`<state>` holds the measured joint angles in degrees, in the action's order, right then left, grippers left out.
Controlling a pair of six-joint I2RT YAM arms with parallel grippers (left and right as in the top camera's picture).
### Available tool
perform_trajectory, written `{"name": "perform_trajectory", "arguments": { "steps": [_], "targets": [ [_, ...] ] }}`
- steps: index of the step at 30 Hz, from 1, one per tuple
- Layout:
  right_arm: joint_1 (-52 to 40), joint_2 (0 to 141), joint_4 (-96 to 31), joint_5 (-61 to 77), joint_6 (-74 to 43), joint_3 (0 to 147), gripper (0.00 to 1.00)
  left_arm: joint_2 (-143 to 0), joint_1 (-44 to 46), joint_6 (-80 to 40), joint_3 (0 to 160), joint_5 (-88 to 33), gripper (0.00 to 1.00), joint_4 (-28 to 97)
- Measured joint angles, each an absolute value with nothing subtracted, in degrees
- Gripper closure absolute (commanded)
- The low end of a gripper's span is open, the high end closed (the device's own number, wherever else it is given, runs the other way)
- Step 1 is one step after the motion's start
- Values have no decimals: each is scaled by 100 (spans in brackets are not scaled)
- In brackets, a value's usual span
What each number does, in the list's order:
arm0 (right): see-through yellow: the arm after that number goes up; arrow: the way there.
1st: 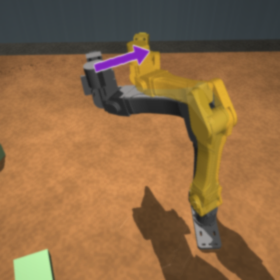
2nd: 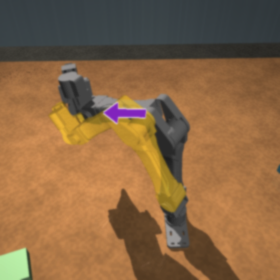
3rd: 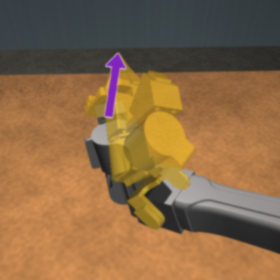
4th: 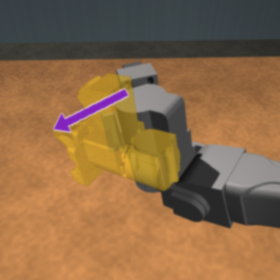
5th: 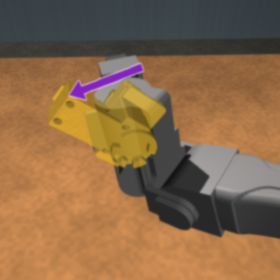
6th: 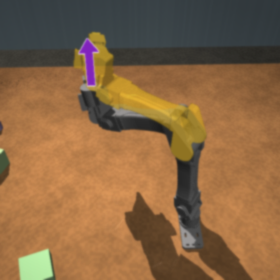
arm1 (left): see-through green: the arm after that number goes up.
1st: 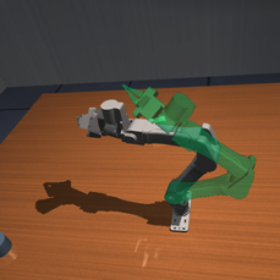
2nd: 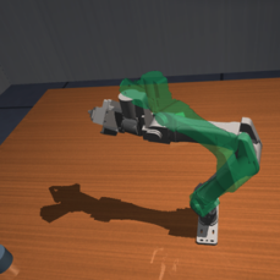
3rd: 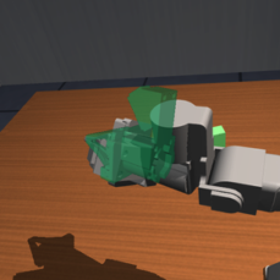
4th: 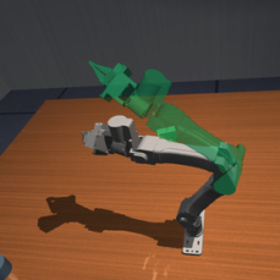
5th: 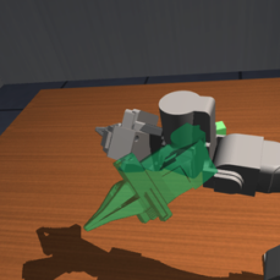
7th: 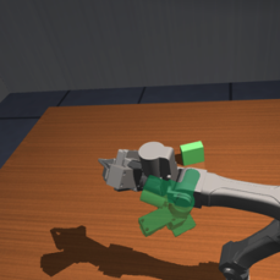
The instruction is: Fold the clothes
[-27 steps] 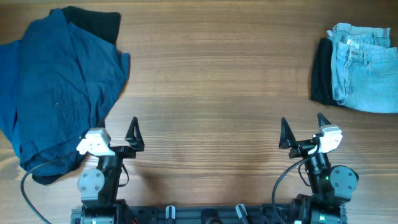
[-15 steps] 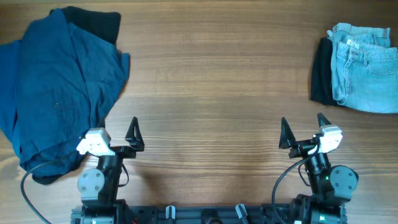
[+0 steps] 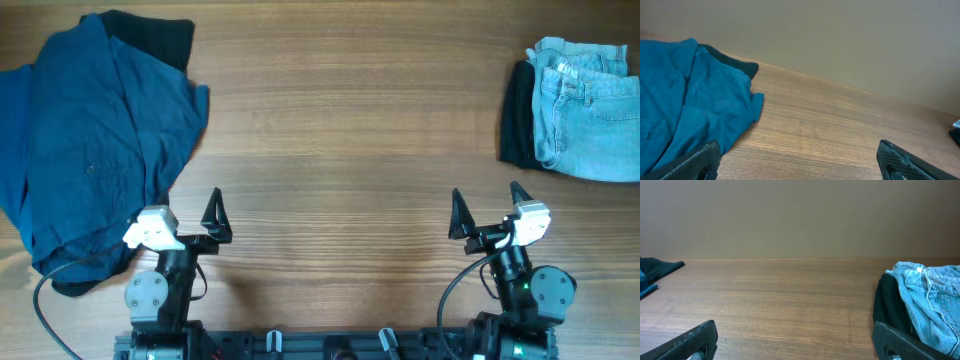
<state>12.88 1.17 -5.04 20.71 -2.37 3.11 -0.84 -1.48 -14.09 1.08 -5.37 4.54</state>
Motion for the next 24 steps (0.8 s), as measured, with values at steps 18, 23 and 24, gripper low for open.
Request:
{"name": "perform_trajectory", "arguments": {
  "steps": [18, 23, 24],
  "targets": [
    [1288, 117, -502, 2029, -237, 311, 0, -82, -148, -1409, 108, -515, 0, 456],
    [1288, 117, -322, 2049, -285, 311, 0, -84, -148, -1435, 108, -412, 0, 436],
    [1288, 117, -211, 2084, -336, 311, 0, -82, -148, -1490, 108, -429, 0, 434]
  ]
}}
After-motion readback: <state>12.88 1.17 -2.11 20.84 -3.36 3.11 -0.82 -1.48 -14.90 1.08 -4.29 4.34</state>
